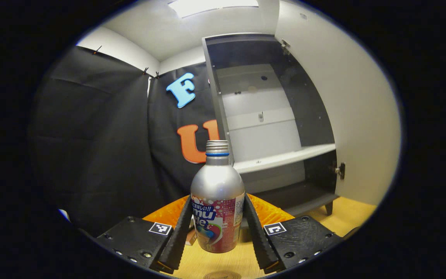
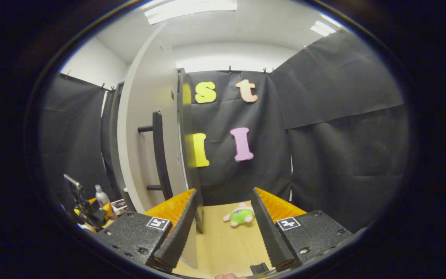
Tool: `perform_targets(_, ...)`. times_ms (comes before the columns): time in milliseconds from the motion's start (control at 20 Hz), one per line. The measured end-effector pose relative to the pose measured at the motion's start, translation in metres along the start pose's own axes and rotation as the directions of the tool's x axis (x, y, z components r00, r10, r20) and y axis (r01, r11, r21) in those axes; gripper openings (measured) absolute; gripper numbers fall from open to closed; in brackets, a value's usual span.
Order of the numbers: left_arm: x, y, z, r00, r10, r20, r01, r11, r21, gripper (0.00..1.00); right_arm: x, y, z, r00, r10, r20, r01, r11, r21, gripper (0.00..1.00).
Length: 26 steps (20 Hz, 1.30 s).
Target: Open the cabinet door with the right hand, grasp the bottle in the cabinet with the left hand and place it on the coaster, then close the cabinet door with the right hand.
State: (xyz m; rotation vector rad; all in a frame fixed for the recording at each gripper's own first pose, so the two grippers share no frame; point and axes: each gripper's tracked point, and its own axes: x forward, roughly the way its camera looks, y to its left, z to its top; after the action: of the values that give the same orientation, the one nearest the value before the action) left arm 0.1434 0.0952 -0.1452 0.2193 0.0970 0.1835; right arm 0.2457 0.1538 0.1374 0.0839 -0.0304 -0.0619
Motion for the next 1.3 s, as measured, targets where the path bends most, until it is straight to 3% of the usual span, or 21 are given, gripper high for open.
perform_targets(150,-0.012,-0.007,-0.059,0.996,0.01,-0.094,-0.015,0.999,-0.048,0.71,-0.004,0.002,0.008,1.0,-0.01,0.013,0.011,1.0,-0.015,0.86)
perform_targets(300,-0.023,-0.008,-0.084,0.993,0.026,-0.117,-0.034,0.997,-0.07,0.71,-0.006,0.006,0.013,1.0,-0.018,0.023,0.018,1.0,-0.014,0.86)
perform_targets(750,-0.023,0.003,-0.128,0.985,0.099,-0.142,-0.114,0.988,-0.103,0.72,-0.012,0.01,0.006,0.999,-0.042,-0.017,0.042,0.999,-0.014,0.86)
perform_targets(1300,-0.035,0.001,-0.144,0.984,0.113,-0.134,-0.129,0.984,-0.119,0.74,-0.007,0.011,0.001,0.998,-0.045,-0.037,0.044,0.999,-0.021,0.86)
